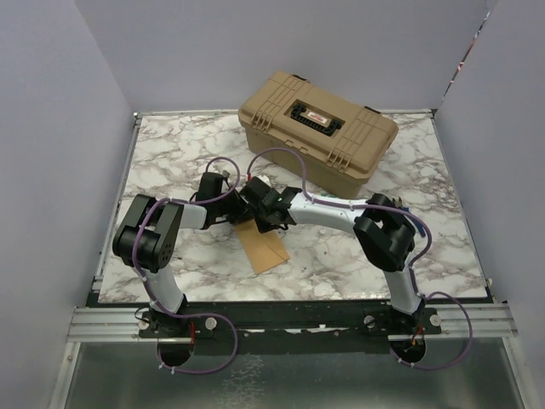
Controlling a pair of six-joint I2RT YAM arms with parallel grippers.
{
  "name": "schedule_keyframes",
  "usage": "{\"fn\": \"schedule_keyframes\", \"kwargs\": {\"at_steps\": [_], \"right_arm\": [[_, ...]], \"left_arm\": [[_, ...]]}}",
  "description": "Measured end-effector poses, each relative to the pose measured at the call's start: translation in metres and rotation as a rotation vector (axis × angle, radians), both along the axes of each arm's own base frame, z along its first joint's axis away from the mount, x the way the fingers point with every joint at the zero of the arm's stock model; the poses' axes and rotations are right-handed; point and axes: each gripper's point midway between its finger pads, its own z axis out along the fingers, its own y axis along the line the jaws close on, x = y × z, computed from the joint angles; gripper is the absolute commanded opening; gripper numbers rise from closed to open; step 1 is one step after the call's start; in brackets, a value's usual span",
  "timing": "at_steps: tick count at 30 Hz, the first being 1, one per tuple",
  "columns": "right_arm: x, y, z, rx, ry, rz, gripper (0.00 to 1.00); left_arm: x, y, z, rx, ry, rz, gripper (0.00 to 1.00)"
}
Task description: Place the letter into the envelope and seal it
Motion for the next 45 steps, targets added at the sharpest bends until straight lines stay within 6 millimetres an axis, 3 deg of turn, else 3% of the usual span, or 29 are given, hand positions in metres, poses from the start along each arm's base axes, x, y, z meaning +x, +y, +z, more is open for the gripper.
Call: {"fn": "schedule_keyframes", "kwargs": {"at_steps": [5, 11, 30, 45], "right_arm": [[0.018, 0.009, -0.01, 0.003, 0.001, -0.037, 0.11], [0.025, 0.011, -0.014, 0.016, 0.012, -0.06, 0.11], [0.025, 0.03, -0.013, 0.082, 0.033, 0.015, 0.08], [0.022, 0.033, -0.014, 0.077, 0.011, 0.129, 0.15]], "left_arm": [[0.0, 0.0, 0.0, -0.006, 0.005, -0.001, 0.0], [0.0, 0.001, 0.0, -0.007, 0.006, 0.001, 0.0], [0.0, 0.002, -0.001, -0.022, 0.005, 0.001, 0.0], [0.0, 0.002, -0.002, -0.045, 0.015, 0.013, 0.0]]}}
